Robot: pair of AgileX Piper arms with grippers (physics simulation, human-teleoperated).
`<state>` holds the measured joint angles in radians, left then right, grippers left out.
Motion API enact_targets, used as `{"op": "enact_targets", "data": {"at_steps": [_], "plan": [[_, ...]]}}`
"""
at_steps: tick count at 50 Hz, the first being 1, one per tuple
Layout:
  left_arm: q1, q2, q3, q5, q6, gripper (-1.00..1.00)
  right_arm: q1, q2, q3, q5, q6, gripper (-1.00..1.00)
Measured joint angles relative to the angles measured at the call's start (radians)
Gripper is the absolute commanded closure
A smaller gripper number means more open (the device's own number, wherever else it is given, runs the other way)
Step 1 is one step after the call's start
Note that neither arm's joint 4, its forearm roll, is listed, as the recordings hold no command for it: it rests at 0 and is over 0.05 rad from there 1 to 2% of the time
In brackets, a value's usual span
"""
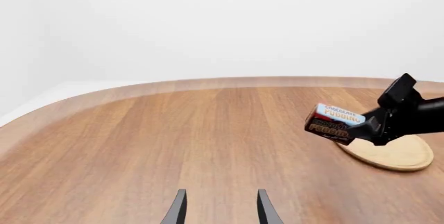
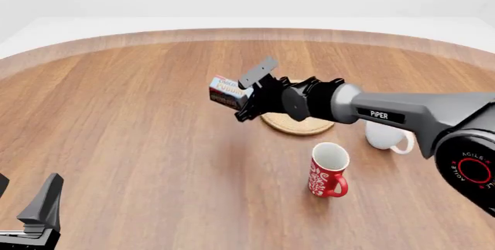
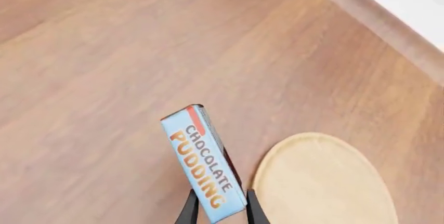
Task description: Put the chocolate pudding to the left of the plate.
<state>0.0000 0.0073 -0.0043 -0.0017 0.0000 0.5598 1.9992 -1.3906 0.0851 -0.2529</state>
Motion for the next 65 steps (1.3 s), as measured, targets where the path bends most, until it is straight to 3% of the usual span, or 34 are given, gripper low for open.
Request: {"op": "enact_targets", "data": {"at_steps": [24, 58, 59, 65], "plan": [[0.0, 0.0, 0.0, 0.0, 0.0, -1.0, -0.035, 0.187, -0.196, 0.053, 0.001, 1.0], [0.0, 0.0, 0.0, 0.0, 0.0, -1.0, -0.026, 0.289, -0.288, 0.067, 0.024, 1.0], [0.0, 0.0, 0.0, 0.0, 0.0, -1.0, -0.026, 0.29, -0.289, 0.067, 0.024, -1.0], [0.0, 0.0, 0.0, 0.0, 0.0, -1.0, -0.022, 0.307, -0.288, 0.069, 0.024, -1.0]]}}
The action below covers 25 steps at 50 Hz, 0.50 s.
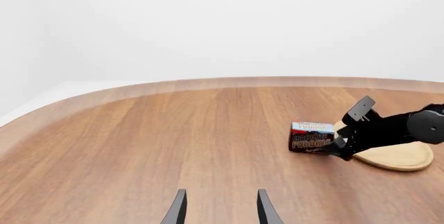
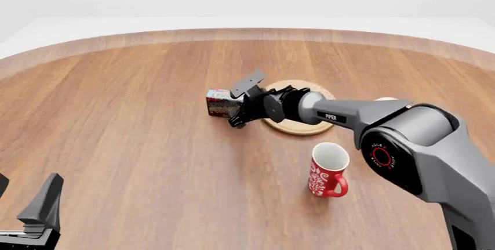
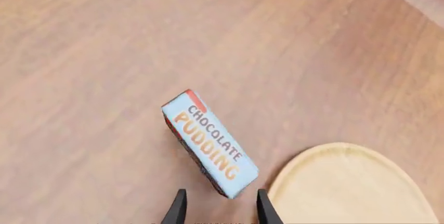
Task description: Put the chocolate pudding to the left of the plate.
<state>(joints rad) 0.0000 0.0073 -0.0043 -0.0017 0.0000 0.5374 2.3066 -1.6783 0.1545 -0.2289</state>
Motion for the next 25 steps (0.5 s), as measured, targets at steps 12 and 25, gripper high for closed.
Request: {"op": "enact_targets", "data": {"at_steps": [12, 25], "plan": [[0.0, 0.0, 0.0, 0.0, 0.0, -1.0, 0.0, 0.007, 0.016, -0.004, -0.004, -1.0], [0.0, 0.0, 0.0, 0.0, 0.0, -1.0, -0.002, -0.014, 0.052, -0.019, -0.006, -1.0]]}}
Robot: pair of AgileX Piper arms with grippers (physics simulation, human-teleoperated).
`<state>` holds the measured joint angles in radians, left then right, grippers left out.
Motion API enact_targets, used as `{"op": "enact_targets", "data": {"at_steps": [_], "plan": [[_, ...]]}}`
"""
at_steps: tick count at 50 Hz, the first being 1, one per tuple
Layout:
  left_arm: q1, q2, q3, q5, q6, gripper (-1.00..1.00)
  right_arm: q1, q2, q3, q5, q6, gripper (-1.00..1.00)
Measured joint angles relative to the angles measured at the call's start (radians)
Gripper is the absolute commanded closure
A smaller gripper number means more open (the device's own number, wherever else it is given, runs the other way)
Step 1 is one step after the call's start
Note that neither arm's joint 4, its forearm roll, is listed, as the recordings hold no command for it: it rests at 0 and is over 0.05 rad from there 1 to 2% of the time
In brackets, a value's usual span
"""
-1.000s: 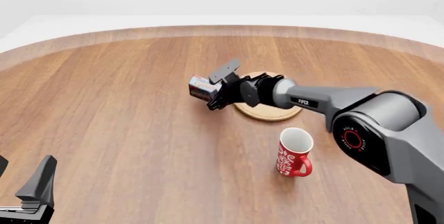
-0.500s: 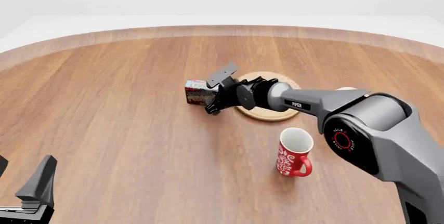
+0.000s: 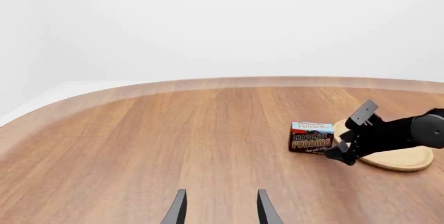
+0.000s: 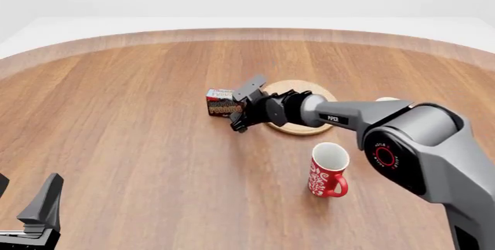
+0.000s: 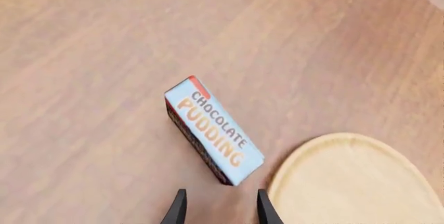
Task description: Put the chocolate pudding to the left of the plate.
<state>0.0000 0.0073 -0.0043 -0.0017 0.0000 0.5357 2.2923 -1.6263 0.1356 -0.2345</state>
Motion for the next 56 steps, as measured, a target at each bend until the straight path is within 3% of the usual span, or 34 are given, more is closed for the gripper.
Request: {"op": "enact_targets", "data": {"at_steps": [18, 42, 56], "plan": [[0.0, 0.0, 0.0, 0.0, 0.0, -1.0, 0.009, -0.087, 0.12, -0.06, 0.02, -1.0], [0.0, 0.0, 0.0, 0.0, 0.0, -1.0, 0.058, -0.438, 0.46, -0.242, 0.087, -1.0], [0.0, 0.0, 0.0, 0.0, 0.0, -1.0, 0.073, -0.645, 0.626, -0.308, 0.092, -1.0]]}}
